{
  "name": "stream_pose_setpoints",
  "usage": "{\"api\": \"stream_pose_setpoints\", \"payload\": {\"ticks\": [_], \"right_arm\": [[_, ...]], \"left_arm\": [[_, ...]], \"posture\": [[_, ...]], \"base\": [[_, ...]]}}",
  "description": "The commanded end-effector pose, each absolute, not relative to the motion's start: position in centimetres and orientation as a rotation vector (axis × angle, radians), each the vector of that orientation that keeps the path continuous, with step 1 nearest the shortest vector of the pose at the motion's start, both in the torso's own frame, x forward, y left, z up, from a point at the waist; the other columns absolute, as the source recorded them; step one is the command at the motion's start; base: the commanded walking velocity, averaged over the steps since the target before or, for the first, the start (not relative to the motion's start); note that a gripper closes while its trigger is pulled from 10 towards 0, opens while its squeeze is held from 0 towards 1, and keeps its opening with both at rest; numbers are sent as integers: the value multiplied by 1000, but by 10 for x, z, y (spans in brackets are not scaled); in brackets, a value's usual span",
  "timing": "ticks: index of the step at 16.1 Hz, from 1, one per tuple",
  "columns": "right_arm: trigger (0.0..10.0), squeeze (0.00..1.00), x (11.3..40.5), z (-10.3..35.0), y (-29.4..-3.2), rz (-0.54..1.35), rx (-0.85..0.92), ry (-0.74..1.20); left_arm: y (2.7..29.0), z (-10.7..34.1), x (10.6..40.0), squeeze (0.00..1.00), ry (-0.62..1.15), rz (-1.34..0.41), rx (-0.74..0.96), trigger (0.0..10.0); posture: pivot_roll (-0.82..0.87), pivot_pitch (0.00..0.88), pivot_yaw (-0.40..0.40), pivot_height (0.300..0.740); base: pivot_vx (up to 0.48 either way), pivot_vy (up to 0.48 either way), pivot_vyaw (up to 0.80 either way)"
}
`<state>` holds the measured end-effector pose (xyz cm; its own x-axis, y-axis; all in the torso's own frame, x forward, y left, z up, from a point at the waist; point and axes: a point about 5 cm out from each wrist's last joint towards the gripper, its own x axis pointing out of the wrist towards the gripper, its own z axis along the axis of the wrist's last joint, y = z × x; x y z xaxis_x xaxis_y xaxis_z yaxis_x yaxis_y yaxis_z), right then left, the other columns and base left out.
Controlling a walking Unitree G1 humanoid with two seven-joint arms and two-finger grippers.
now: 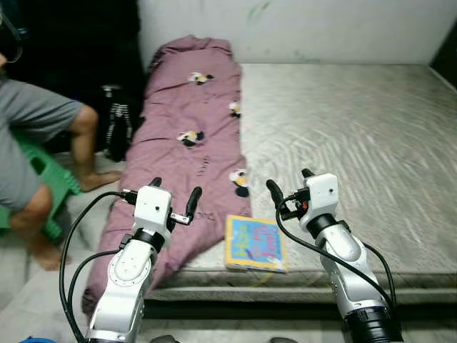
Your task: Clean up the room
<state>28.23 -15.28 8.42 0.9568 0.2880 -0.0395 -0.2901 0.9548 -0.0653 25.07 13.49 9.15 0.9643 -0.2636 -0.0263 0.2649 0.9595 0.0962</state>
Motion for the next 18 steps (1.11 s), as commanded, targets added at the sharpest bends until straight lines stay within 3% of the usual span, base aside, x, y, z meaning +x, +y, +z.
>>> {"api": "stream_pose_setpoints", "payload": {"ticks": [1,18], "right_arm": [[10000,0,283,88,-154,285,-73,11],[10000,0,284,86,-153,311,-96,25]], "left_arm": [[136,91,252,0,18,-268,102,10000],[135,90,252,0,16,-261,96,10000]], "posture": [[-40,0,8,740],[-42,0,-3,740]], "base": [[0,-281,0],[0,-324,0]]}}
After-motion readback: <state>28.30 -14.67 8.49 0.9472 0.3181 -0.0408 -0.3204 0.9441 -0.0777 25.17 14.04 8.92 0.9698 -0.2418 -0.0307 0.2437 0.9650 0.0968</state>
